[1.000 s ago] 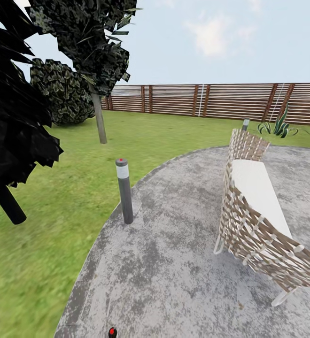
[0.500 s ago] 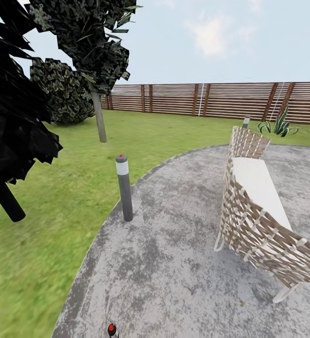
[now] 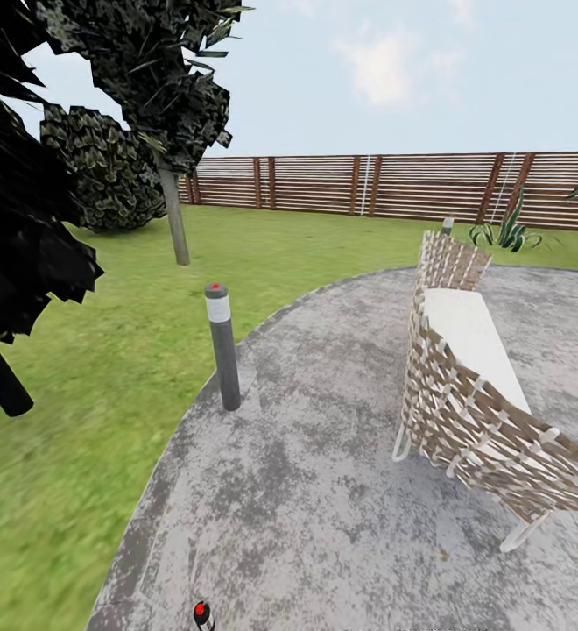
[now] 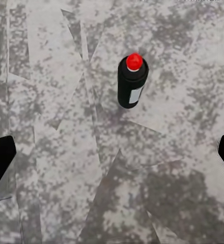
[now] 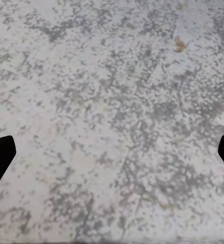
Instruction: Pick up the pesticide atomizer in the garden and spray insectifuge to fully cover both potted plants in the garden.
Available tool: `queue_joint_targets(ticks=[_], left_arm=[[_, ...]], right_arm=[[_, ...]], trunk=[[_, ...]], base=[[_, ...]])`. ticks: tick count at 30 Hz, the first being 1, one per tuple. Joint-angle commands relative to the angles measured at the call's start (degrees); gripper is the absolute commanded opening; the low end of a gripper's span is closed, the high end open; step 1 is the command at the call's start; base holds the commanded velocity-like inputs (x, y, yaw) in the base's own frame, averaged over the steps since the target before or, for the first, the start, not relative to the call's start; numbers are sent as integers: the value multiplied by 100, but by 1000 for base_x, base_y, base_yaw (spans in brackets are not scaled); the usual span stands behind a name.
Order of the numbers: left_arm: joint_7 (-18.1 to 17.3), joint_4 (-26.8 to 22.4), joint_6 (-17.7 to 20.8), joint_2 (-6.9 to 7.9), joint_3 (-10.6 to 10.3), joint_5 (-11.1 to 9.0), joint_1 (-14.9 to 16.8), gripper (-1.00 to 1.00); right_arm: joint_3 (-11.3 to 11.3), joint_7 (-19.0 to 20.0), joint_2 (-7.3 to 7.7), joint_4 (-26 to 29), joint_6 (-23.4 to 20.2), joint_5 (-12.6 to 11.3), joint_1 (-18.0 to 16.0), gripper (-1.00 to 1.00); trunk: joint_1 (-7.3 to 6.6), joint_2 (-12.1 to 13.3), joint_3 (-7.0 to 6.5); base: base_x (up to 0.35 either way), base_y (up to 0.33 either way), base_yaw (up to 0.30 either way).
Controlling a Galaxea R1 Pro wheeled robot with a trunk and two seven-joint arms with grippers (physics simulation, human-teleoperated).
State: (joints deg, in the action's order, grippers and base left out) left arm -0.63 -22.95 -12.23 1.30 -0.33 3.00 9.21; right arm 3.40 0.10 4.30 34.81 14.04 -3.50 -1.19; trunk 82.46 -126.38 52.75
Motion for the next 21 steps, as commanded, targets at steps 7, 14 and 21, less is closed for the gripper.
queue_joint_targets(ticks=[7, 14, 21], left_arm=[[29, 0, -24, 19, 25, 26, -6, 100], [41, -5, -25, 52, 57, 24, -7, 100], [45, 1, -18, 55, 66, 12, -1, 100]], right_arm=[[-6, -13, 0, -8, 20, -37, -4, 100], [-13, -18, -1, -5, 20, -37, -4, 100], [-14, -18, -7, -8, 20, -37, -4, 100]], trunk=[[-1, -2, 5], [-1, -2, 5], [-1, -2, 5]], base=[[0, 0, -256], [-19, 1, -264], [-234, 106, -264]])
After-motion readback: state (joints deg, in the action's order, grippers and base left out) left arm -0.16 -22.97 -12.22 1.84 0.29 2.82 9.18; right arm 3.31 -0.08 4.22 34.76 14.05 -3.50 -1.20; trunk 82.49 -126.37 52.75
